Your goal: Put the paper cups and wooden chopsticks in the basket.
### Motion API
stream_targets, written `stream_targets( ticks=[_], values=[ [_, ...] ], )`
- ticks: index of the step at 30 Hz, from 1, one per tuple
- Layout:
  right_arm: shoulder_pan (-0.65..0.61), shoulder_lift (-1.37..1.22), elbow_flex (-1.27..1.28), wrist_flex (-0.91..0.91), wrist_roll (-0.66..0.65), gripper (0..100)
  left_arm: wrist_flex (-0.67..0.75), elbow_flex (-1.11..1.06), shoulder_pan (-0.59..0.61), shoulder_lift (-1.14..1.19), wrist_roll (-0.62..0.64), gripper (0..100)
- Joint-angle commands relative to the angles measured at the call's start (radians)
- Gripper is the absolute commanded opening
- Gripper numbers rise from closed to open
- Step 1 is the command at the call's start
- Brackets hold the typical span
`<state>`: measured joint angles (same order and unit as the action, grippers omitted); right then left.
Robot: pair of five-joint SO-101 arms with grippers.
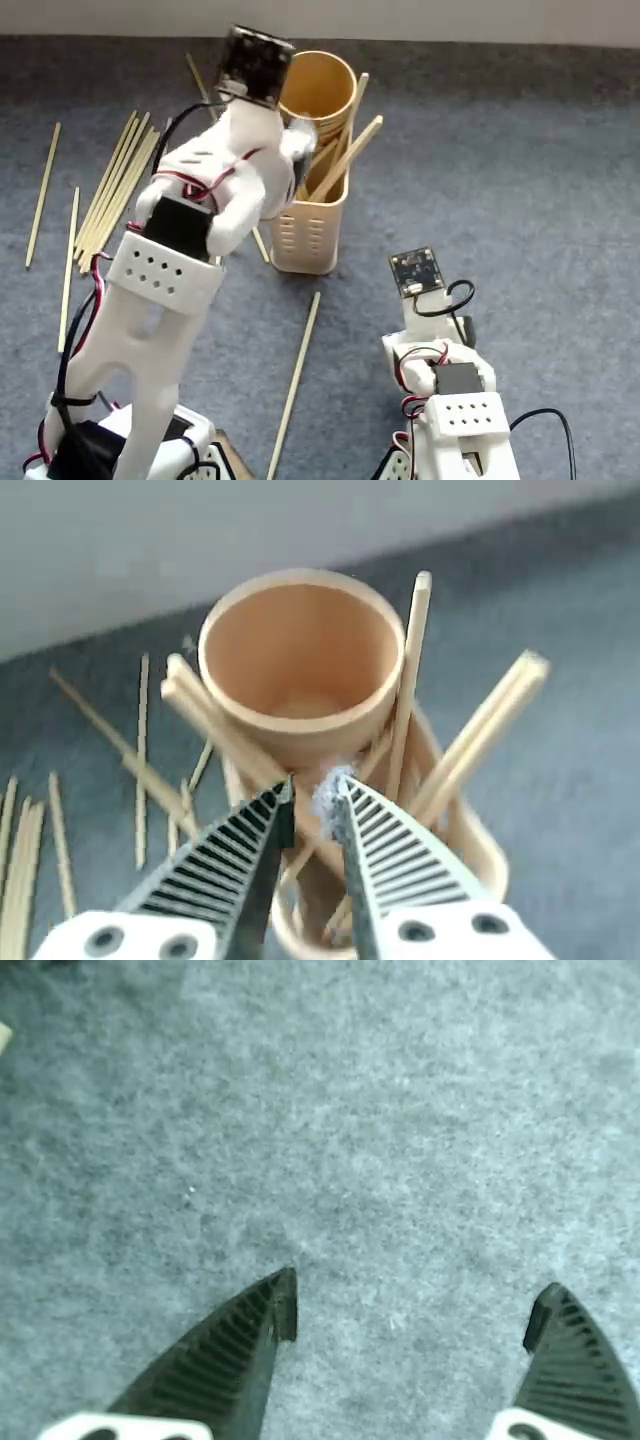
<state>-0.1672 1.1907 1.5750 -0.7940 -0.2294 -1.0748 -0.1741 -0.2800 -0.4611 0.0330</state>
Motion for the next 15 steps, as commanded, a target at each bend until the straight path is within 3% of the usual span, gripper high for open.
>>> stream_targets(
  ticks=[1,3,5,10,15],
  values=[
    [-0.010,0.012,-0.025,0.013,-0.011,35.8,-0.463,0.087,0.030,-0.030,-0.178,10],
    [-0.010,0.012,-0.025,0.013,-0.011,35.8,-0.649,0.093,0.033,-0.025,-0.209,10],
    [-0.010,0.012,-0.025,0.013,-0.011,35.8,-0.720,0.039,0.036,-0.033,-0.209,10],
    [-0.012,0.012,-0.025,0.013,-0.011,35.8,-0.652,-0.200,-0.013,-0.033,-0.206,18],
    [-0.012,0.012,-0.024,0.013,-0.011,35.8,-0.574,-0.139,0.021,-0.077,-0.209,17]
  ],
)
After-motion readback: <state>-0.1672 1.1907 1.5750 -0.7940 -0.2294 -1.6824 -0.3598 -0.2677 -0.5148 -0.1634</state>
